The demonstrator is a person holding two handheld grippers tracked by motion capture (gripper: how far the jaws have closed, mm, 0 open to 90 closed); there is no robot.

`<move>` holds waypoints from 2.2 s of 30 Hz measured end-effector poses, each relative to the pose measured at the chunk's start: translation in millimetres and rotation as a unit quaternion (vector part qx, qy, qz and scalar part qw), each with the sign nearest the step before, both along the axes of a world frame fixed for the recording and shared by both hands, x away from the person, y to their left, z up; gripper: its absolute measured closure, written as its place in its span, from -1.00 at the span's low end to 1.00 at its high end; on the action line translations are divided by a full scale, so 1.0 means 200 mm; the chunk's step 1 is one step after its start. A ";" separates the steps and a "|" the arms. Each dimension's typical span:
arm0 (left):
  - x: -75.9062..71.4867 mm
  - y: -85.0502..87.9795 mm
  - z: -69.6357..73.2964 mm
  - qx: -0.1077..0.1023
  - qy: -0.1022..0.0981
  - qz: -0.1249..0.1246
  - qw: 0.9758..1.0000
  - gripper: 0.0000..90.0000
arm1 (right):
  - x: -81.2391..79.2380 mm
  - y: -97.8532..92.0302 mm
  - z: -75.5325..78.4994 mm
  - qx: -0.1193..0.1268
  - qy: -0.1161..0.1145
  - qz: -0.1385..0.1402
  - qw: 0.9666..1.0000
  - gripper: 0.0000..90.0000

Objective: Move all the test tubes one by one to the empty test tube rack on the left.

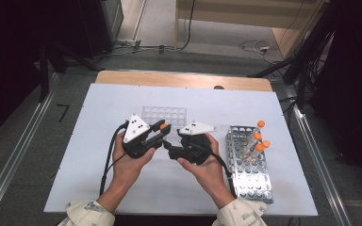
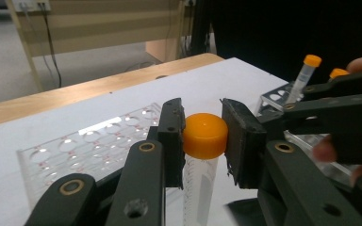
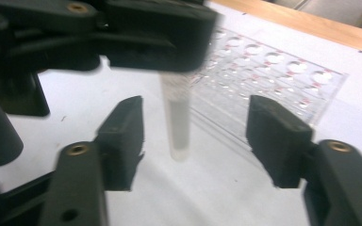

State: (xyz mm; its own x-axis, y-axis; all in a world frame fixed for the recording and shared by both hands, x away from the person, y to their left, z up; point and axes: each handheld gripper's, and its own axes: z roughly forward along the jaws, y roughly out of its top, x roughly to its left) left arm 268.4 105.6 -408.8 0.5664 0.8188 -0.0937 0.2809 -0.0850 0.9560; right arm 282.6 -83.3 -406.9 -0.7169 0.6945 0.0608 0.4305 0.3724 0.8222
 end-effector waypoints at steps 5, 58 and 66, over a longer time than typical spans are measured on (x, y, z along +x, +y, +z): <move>0.04 0.04 0.01 -0.008 0.001 0.017 1.000 0.58 | -0.01 -0.07 0.01 0.008 -0.003 -0.014 1.000 -0.43; 0.59 0.24 0.06 0.014 0.014 0.132 0.991 0.58 | -0.11 -0.21 0.05 0.037 -0.005 -0.006 0.999 -0.55; 0.58 0.22 -0.03 0.026 0.028 0.130 0.991 0.58 | -0.12 -0.22 0.05 0.039 -0.004 -0.005 0.999 -0.55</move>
